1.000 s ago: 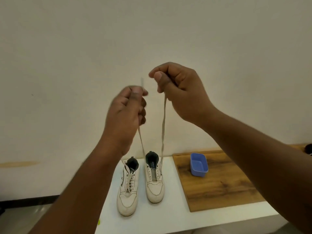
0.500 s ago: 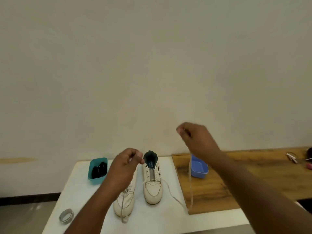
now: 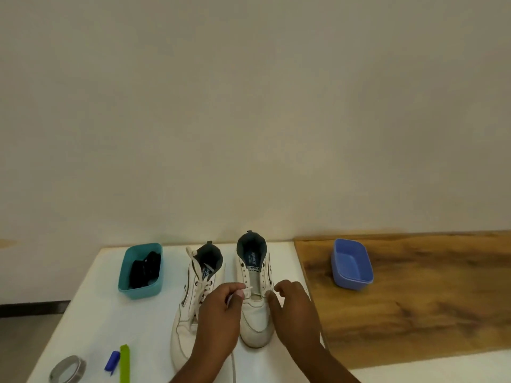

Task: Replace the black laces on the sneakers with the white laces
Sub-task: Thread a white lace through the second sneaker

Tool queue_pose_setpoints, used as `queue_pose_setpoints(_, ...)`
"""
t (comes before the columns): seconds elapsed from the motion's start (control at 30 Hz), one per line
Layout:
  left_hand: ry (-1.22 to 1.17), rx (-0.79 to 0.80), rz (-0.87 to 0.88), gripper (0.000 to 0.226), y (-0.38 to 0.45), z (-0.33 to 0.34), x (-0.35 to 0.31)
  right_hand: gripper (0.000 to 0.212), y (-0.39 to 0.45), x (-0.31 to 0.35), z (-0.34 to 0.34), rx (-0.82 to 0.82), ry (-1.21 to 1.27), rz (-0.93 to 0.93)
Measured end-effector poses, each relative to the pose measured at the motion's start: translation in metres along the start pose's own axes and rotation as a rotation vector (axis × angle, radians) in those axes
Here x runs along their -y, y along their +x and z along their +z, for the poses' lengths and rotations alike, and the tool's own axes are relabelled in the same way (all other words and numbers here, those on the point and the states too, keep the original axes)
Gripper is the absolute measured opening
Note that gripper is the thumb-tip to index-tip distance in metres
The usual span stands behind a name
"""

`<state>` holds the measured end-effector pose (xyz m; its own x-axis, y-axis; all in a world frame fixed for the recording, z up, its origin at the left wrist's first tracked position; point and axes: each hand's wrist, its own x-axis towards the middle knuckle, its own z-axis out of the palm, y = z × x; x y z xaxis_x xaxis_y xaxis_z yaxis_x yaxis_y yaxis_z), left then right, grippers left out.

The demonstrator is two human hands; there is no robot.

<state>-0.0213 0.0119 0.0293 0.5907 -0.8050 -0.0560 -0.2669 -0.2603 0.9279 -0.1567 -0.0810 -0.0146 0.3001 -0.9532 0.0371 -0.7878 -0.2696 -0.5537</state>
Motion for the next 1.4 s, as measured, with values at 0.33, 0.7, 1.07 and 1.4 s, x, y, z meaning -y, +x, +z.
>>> queue_pose_setpoints(0.33,0.32,-0.024,0.24,0.007,0.047,0.032,0.048,0.013,0.03,-0.004,0.032,0.032,0.076,-0.028)
queue_pose_setpoints(0.7,0.585,-0.187,0.237,0.01,0.053,0.068,0.06,0.02,0.034,-0.022,0.042,-0.003,0.347,-0.005)
queue_pose_setpoints(1.07,0.573,-0.24,0.185,0.012,0.053,0.081,0.059,0.017,0.034,-0.024,0.043,-0.02,0.404,0.023)
queue_pose_setpoints(1.4,0.601,-0.217,0.177,0.009,0.055,0.08,0.057,0.011,0.034,-0.024,0.038,-0.047,0.433,0.011)
